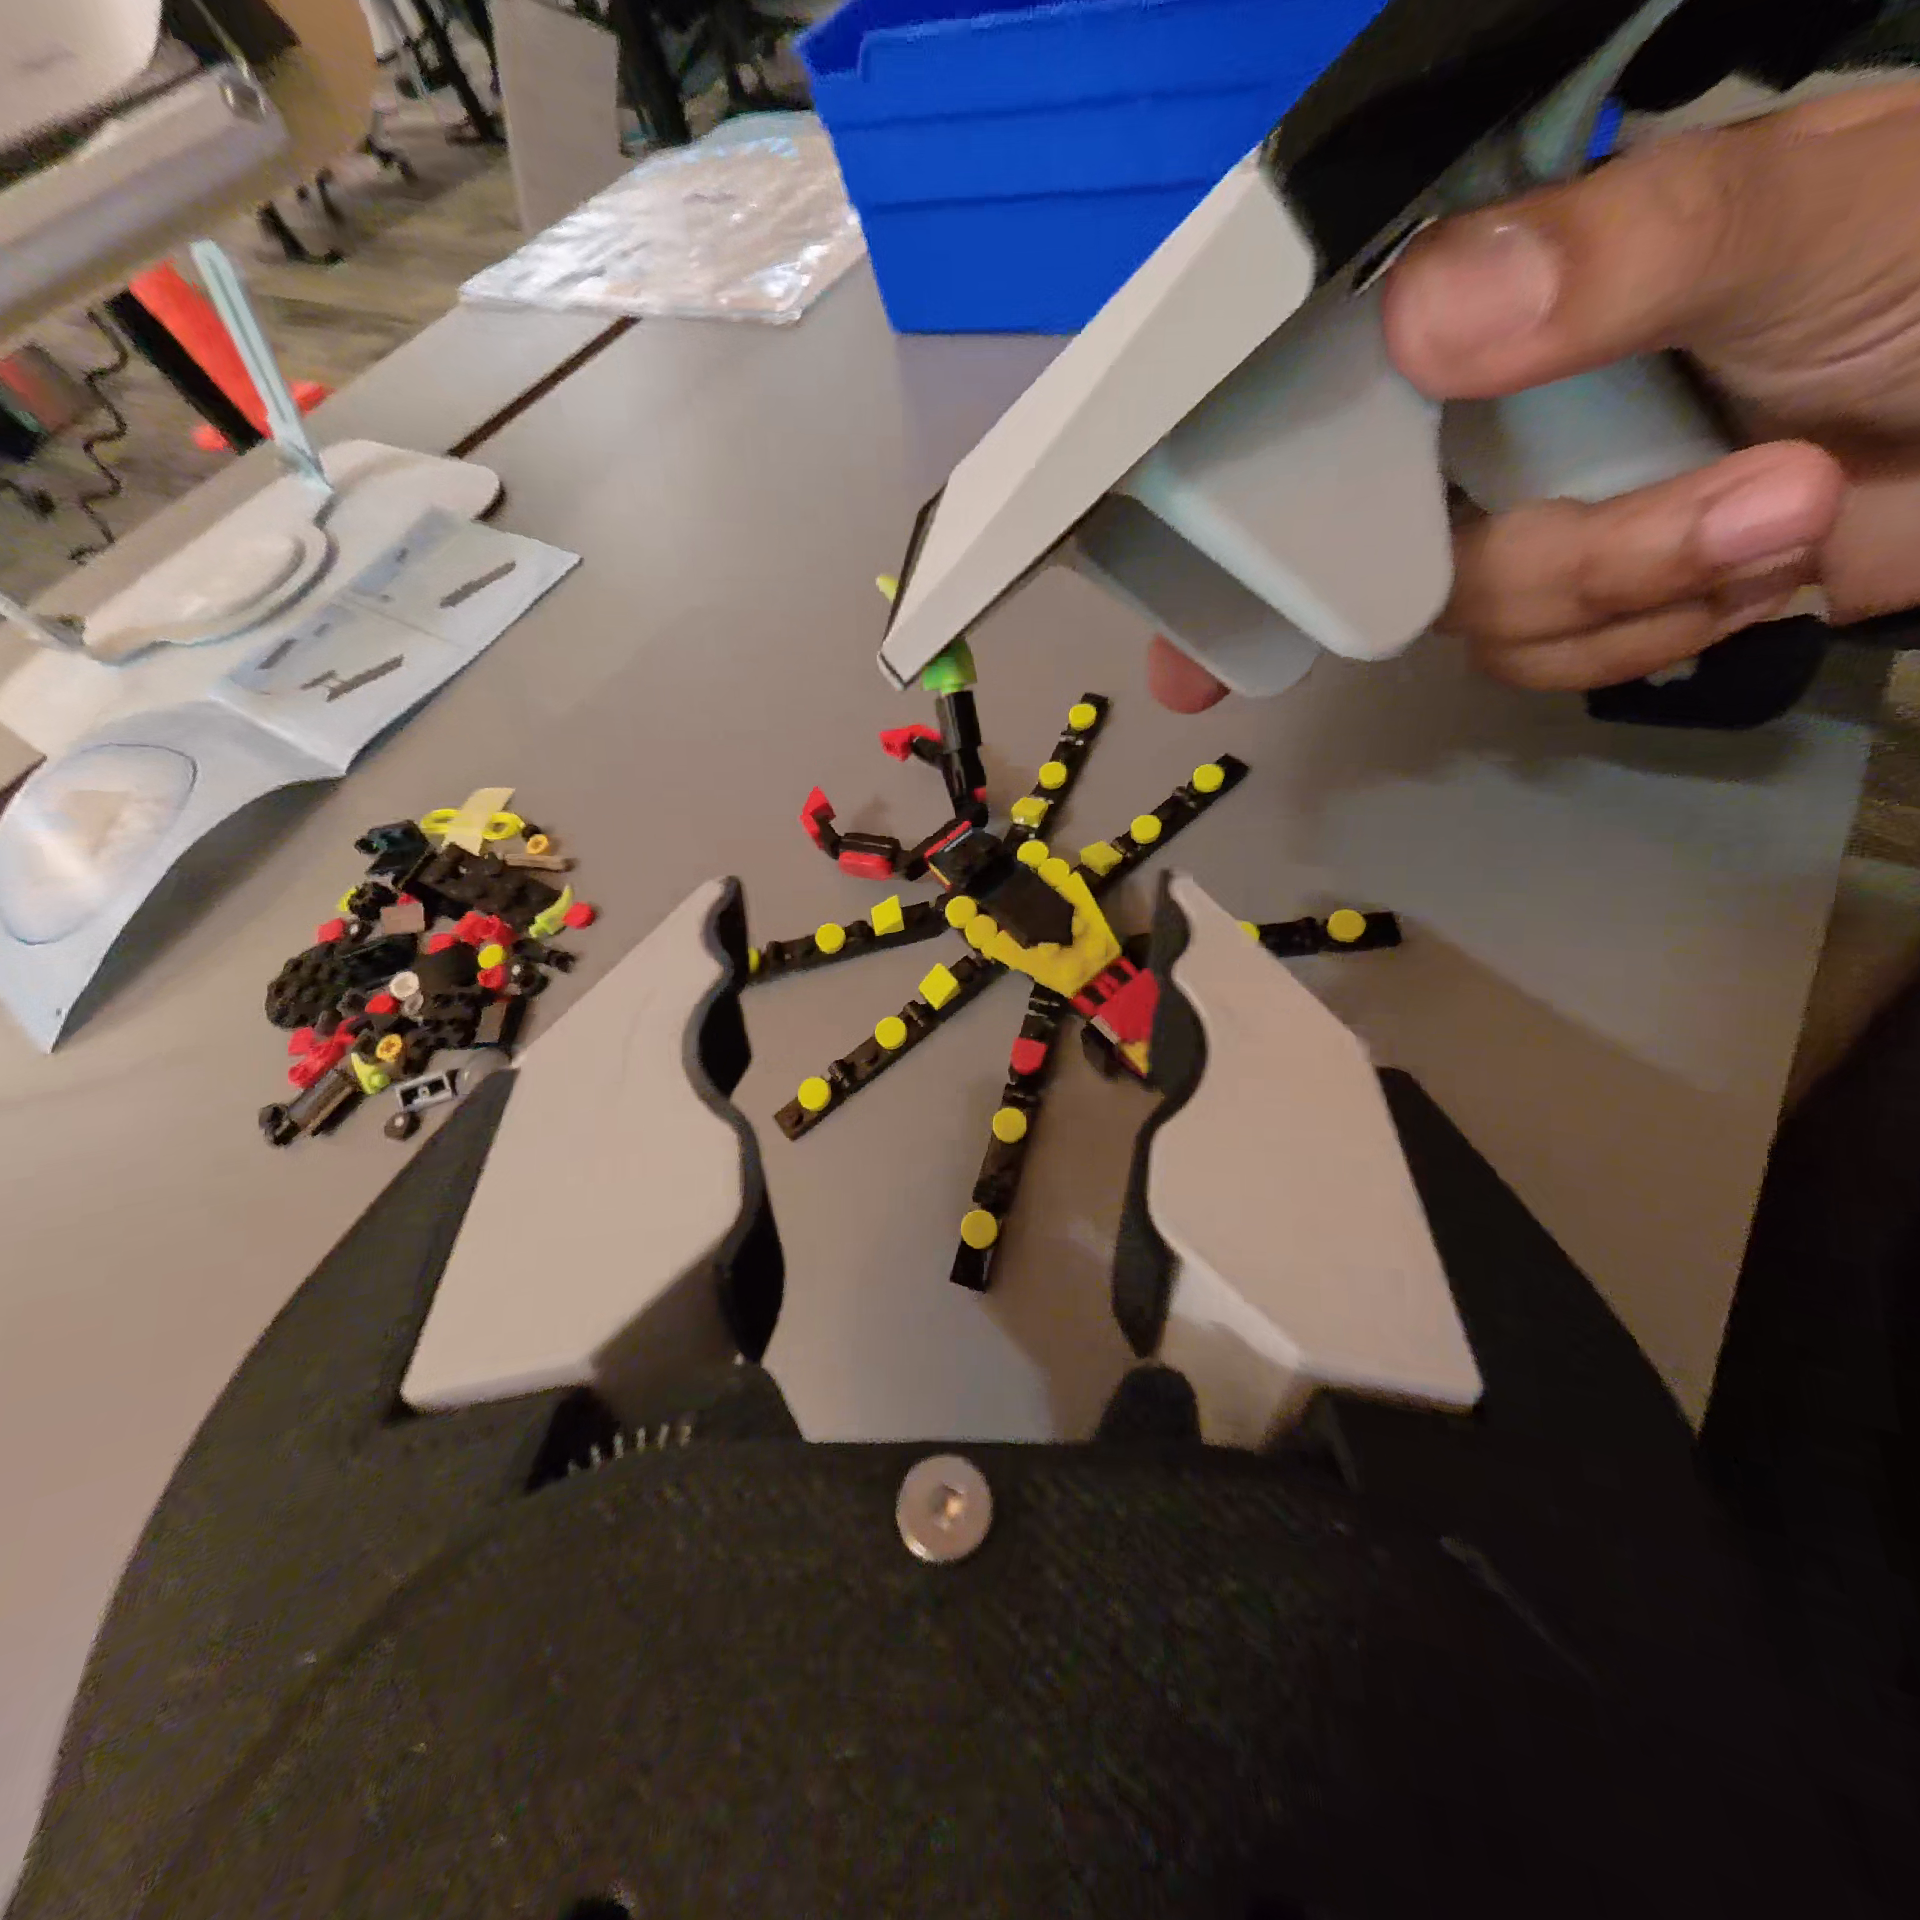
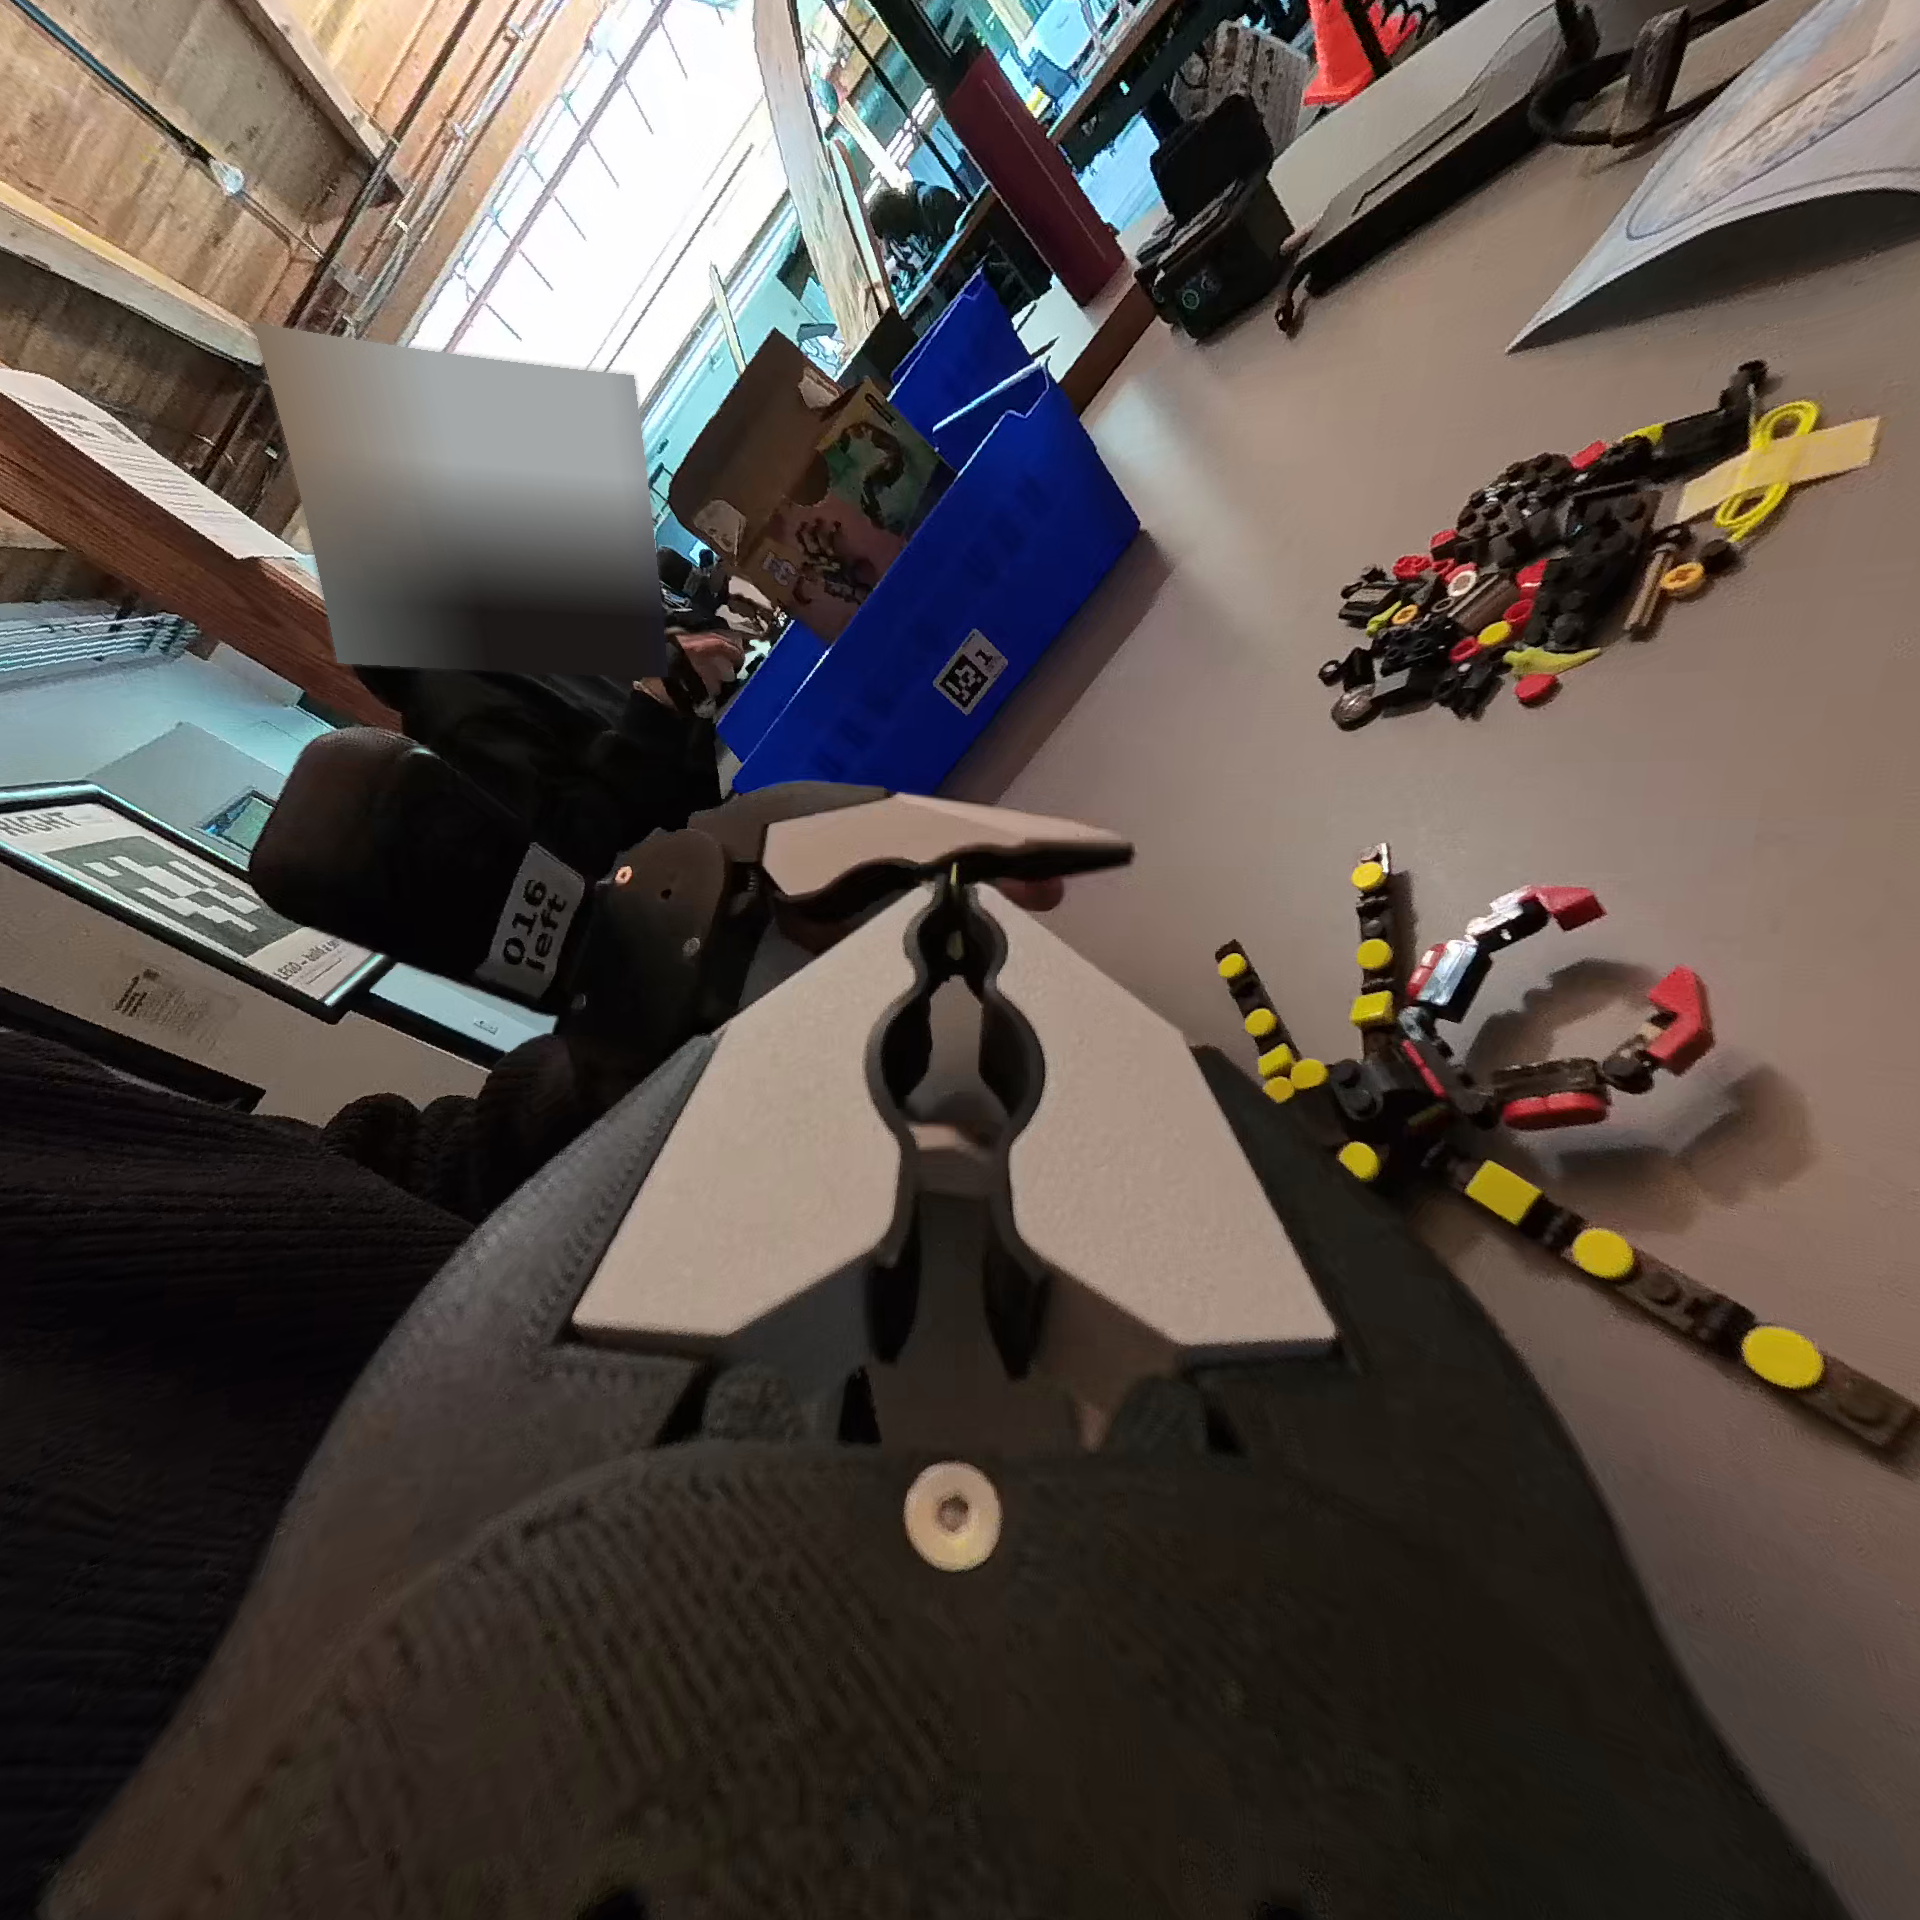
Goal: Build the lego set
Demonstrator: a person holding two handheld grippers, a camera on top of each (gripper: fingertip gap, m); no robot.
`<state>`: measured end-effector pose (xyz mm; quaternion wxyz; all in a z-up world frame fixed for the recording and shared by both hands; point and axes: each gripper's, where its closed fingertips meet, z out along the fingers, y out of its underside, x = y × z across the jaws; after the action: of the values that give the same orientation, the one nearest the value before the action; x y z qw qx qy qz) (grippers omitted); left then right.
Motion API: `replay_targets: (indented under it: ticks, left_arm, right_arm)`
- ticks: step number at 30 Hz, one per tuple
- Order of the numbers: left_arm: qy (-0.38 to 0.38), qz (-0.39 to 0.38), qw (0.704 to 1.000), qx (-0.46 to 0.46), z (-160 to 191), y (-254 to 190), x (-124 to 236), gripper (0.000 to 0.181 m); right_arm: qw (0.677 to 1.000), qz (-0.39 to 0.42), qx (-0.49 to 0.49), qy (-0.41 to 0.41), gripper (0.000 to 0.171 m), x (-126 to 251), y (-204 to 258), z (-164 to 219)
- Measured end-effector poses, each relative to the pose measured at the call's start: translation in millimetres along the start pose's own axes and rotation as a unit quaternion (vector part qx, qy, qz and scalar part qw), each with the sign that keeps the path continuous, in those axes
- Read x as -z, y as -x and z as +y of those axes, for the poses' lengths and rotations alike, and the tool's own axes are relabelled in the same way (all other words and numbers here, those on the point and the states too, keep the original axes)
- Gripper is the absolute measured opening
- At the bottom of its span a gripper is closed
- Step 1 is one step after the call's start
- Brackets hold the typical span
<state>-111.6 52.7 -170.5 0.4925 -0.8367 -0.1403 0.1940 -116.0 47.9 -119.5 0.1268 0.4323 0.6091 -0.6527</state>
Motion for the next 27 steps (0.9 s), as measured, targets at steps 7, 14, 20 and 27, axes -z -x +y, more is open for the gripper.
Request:
replay_targets:
  ticks: [7, 14, 20, 27]
  left_arm:
    - [-0.061, -0.022, 0.997, 0.05, -17.3, 11.3, 14.1, 0.068]
    - [-0.074, 0.007, 0.994, 0.077, -24.2, 2.1, 16.4, 0.027]
    - [-0.058, 0.025, 0.993, 0.099, -20.7, 0.0, 13.8, 0.012]
    - [-0.05, 0.044, 0.993, 0.095, -20.1, -7.0, 13.0, 0.001]
  right_arm:
    - [1.0, -0.008, 0.0, 0.0, 0.001, -0.8, 2.4, 0.8]
    - [1.0, -0.008, -0.005, 0.01, 0.001, -4.1, 2.8, 6.4]
    - [1.0, -0.007, -0.003, 0.019, 0.001, -9.2, 5.7, 12.3]
    - [0.999, -0.006, -0.005, 0.032, 0.001, -8.8, 3.7, 15.1]
